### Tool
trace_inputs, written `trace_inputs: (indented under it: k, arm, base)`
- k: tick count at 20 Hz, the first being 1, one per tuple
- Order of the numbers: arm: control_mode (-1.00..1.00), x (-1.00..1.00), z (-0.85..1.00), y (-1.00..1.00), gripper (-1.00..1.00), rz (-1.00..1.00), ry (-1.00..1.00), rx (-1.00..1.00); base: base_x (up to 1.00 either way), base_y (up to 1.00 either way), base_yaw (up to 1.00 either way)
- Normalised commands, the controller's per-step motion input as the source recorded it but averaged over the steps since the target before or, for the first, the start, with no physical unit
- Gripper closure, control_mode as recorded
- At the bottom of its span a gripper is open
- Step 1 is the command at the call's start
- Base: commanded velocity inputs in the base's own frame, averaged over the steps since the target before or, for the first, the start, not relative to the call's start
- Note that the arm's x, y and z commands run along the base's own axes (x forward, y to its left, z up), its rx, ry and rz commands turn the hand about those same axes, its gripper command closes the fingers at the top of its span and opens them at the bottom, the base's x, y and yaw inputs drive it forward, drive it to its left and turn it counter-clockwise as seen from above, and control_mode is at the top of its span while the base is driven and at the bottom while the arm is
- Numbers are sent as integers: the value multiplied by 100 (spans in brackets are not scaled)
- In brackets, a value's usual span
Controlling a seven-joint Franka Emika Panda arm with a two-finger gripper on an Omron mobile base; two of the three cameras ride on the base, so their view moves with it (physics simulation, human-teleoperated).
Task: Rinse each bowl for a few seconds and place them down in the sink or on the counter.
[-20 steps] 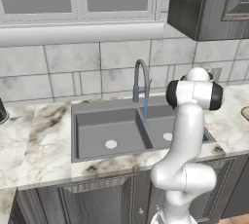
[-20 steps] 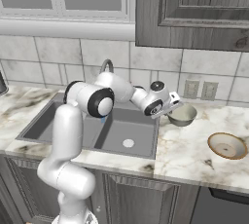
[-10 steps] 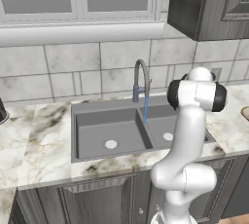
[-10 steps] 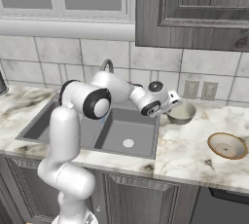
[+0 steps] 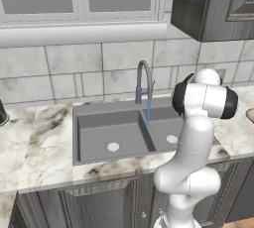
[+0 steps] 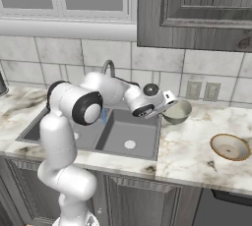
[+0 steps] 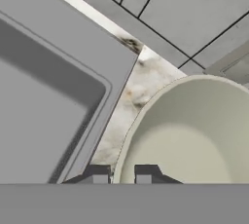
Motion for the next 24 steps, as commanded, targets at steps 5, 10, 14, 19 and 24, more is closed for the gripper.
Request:
trace_inputs:
  k: [5, 10, 14, 19, 24]
  arm:
    - [-100, -26, 31, 30, 100, 12, -3, -3]
    - [-100, -21, 41, 22, 100, 14, 0, -1]
    - [-100, -26, 38, 12, 100, 14, 2, 0]
    - [-100, -34, 32, 6, 100, 11, 14, 0]
    - [-100, -29, 27, 7, 100, 12, 19, 0]
  base:
    - [0, 0, 0]
    - [0, 0, 0]
    - [0, 0, 0]
    - [0, 0, 0]
    - [0, 0, 0]
